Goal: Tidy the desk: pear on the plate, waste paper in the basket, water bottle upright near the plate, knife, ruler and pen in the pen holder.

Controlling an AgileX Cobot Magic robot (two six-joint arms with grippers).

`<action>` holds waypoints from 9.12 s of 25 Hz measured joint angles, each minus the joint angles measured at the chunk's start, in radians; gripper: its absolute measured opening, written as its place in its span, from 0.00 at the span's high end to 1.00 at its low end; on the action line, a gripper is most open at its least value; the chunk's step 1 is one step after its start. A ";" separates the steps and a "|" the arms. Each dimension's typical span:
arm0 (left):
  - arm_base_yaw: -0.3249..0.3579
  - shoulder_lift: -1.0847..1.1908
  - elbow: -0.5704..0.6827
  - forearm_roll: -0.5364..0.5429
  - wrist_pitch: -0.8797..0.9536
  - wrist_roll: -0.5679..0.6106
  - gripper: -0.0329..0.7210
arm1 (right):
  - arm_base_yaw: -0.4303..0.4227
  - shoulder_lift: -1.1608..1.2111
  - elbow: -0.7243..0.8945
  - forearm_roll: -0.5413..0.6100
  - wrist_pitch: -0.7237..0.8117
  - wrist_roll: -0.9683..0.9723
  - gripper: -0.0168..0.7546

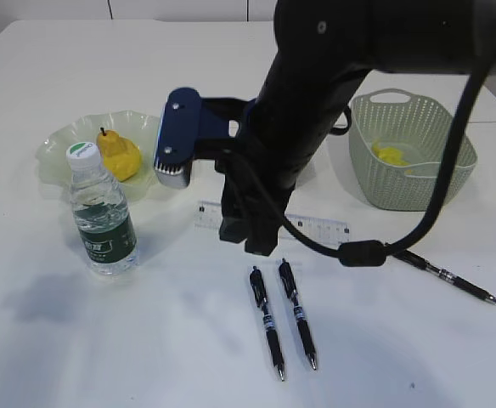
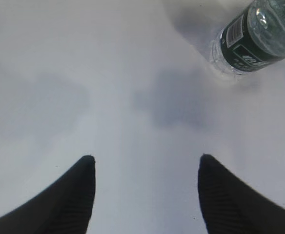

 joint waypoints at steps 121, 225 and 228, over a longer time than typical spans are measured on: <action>0.000 0.000 0.000 0.026 0.112 0.000 0.34 | -0.296 0.038 -0.330 -0.032 0.026 0.811 0.46; 0.000 0.000 0.000 0.029 0.150 0.000 0.34 | -0.516 0.241 0.115 -0.111 -0.003 0.318 0.81; 0.000 0.000 0.000 0.029 0.150 0.000 0.34 | -0.516 0.241 0.115 -0.081 -0.003 0.318 0.81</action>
